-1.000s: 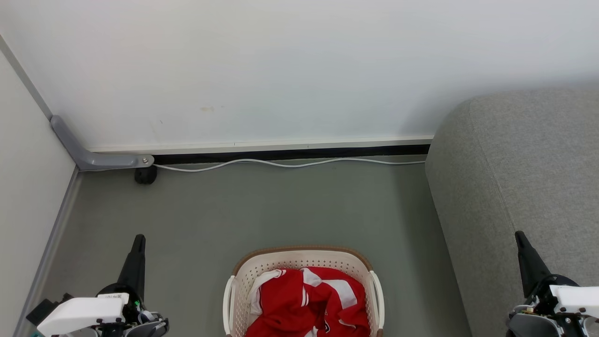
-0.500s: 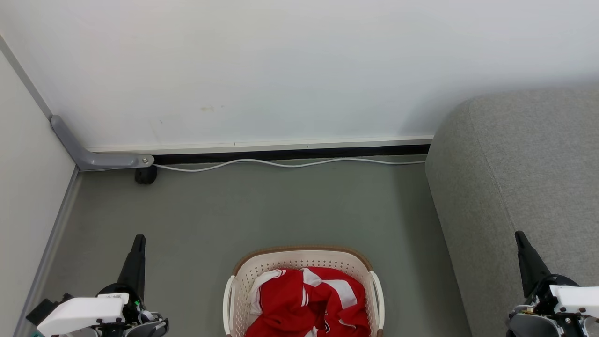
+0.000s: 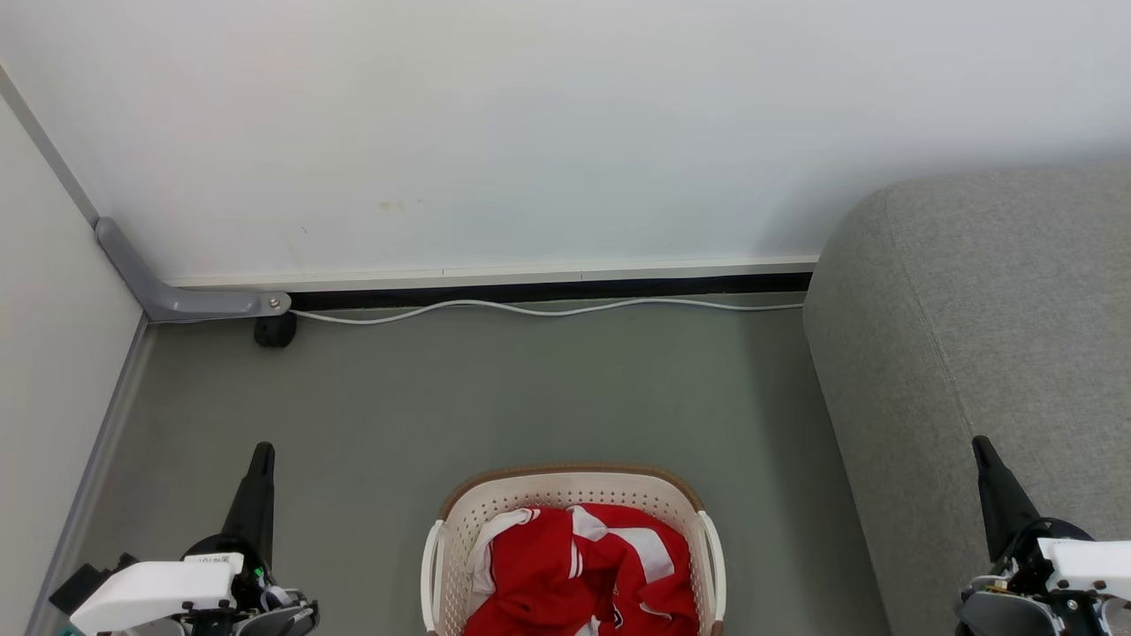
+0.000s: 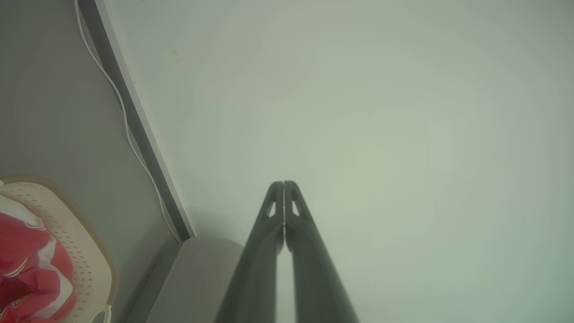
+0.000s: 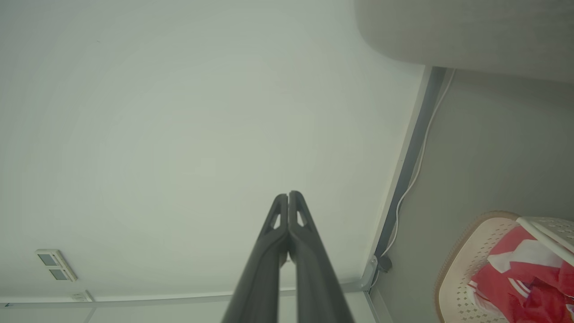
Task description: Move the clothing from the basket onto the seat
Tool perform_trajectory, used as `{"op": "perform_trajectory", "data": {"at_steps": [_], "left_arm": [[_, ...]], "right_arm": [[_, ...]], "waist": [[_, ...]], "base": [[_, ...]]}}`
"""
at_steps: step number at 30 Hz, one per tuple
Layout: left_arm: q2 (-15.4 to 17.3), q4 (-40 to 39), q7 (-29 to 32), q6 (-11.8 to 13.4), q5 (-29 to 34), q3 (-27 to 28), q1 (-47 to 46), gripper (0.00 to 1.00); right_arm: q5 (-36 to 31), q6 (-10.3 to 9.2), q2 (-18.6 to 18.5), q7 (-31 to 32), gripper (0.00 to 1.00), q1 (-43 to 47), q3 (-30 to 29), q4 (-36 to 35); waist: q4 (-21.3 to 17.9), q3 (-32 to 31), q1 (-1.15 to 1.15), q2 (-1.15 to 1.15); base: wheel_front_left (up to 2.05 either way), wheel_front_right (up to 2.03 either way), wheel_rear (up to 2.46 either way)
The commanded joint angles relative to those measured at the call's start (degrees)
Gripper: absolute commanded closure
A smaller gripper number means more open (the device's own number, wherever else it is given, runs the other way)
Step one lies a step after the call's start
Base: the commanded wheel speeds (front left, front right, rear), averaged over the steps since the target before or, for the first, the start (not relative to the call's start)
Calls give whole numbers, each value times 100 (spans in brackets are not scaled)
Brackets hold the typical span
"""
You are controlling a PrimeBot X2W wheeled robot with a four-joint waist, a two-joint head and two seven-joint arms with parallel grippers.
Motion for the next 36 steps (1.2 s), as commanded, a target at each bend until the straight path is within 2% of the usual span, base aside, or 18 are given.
{"op": "perform_trajectory", "data": {"at_steps": [1,36], "left_arm": [[59,-129,34,-43,20,184,-324,100],[59,-129,34,-43,20,184,-324,100]], "right_arm": [[31,24,-57,43,100,-208,103,-176],[31,24,-57,43,100,-208,103,-176]], "waist": [[0,0,0,0],[0,0,0,0]], "base": [[0,0,0],[0,0,0]]}}
